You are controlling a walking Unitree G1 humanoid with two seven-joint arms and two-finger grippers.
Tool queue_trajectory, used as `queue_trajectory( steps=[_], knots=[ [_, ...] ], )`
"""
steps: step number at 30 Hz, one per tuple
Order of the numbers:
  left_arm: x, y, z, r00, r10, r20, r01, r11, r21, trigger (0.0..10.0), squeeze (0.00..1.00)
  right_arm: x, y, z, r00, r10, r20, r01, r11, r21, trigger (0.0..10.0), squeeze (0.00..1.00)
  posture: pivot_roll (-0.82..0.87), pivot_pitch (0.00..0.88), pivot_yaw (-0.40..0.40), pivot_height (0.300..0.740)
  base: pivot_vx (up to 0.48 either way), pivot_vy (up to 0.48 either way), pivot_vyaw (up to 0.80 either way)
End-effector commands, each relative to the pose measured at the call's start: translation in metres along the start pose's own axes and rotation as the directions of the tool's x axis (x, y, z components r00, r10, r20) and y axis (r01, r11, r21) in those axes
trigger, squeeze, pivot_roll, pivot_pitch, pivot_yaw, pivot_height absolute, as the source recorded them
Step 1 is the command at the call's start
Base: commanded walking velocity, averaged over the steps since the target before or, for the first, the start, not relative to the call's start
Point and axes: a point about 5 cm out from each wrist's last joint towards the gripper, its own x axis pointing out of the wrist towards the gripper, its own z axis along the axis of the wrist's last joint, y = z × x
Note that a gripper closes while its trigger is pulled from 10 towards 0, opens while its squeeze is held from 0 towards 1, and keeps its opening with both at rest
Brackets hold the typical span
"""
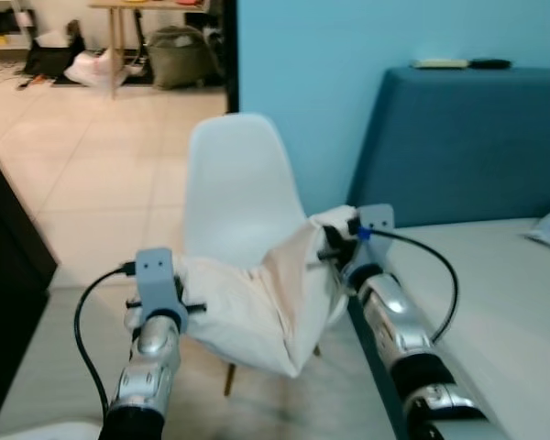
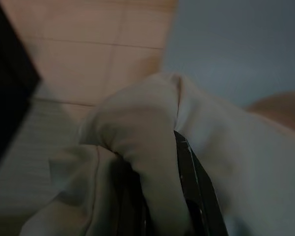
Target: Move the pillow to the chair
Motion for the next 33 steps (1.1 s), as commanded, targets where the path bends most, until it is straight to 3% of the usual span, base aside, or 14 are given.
queue_trajectory(
  steps=[1, 11, 20, 33],
  knots=[
    [0.0022, -0.0118, 0.0084, 0.999, -0.045, 0.026, 0.045, 0.999, 0.013, 10.0, 0.0, 0.0014, -0.0017, 0.0055, 1.0, -0.001, 0.024, 0.001, 1.0, -0.001, 10.0, 0.0, 0.01, 0.036, -0.027, 0.74, 0.0, 0.0, 0.0],
    [0.0042, -0.0185, 0.0072, 0.999, -0.048, 0.004, 0.048, 0.998, 0.029, 10.0, 0.0, -0.004, -0.0056, 0.0004, 1.0, -0.011, 0.011, 0.011, 1.0, -0.005, 10.0, 0.0, 0.01, 0.044, -0.025, 0.74, 0.0, -0.371, 0.0],
    [0.001, -0.0162, 0.0041, 0.999, -0.034, -0.007, 0.034, 0.999, -0.014, 10.0, 0.0, -0.0067, -0.0047, -0.001, 1.0, -0.006, 0.008, 0.006, 1.0, -0.009, 10.0, 0.0, 0.01, 0.05, -0.038, 0.74, 0.0, 0.0, 0.0],
    [0.0017, -0.014, 0.0066, 0.999, -0.031, 0.004, 0.031, 0.999, -0.004, 10.0, 0.0, -0.0049, -0.0037, 0.0016, 1.0, 0.003, 0.009, -0.003, 1.0, -0.011, 10.0, 0.0, 0.0, 0.047, -0.039, 0.74, 0.0, 0.0, 0.0]
  ],
)
